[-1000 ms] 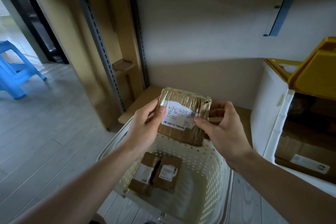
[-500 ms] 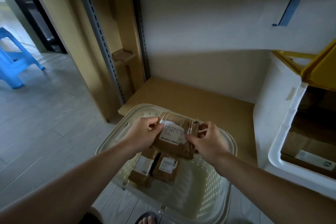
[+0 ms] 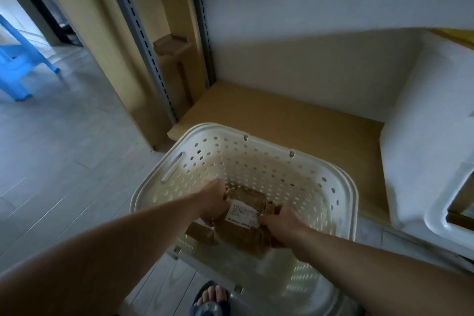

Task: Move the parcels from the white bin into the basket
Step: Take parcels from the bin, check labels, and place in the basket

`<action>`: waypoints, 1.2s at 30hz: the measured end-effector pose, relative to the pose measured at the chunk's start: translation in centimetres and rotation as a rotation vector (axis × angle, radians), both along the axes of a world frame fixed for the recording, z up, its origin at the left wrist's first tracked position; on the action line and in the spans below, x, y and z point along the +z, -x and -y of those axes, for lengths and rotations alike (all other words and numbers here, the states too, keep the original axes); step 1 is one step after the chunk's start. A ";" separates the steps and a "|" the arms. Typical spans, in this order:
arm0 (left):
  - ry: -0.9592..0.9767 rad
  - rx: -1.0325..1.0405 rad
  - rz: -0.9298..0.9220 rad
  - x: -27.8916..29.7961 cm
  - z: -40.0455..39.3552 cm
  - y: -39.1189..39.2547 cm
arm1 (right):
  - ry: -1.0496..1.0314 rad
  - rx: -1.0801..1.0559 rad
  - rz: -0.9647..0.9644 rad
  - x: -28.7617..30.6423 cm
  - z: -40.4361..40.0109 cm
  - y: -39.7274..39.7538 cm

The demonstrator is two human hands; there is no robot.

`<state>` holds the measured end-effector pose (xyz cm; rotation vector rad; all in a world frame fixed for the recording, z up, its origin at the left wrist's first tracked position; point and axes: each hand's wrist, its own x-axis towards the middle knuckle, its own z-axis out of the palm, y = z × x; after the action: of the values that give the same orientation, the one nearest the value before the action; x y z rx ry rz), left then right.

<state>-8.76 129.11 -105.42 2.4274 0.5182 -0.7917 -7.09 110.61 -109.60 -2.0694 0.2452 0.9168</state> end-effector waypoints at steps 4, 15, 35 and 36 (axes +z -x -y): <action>0.002 -0.069 -0.155 -1.3 -0.7 -0.8 | -0.011 0.003 -0.118 -4.0 -1.2 0.6; -0.028 -0.157 -0.409 -9.1 -2.3 -2.0 | 0.024 0.069 -0.265 -10.4 -4.4 1.8; -0.036 -0.270 -0.661 -11.8 -3.2 -3.7 | 0.060 0.095 -0.446 -9.4 -3.7 0.1; -0.028 -0.269 -0.671 -11.7 -3.3 -3.6 | 0.050 0.105 -0.449 -9.0 -3.8 0.1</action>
<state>-5.14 132.42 -117.16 2.2404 0.4410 -1.7426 -7.22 114.36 -118.56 -1.9128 0.4008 1.4498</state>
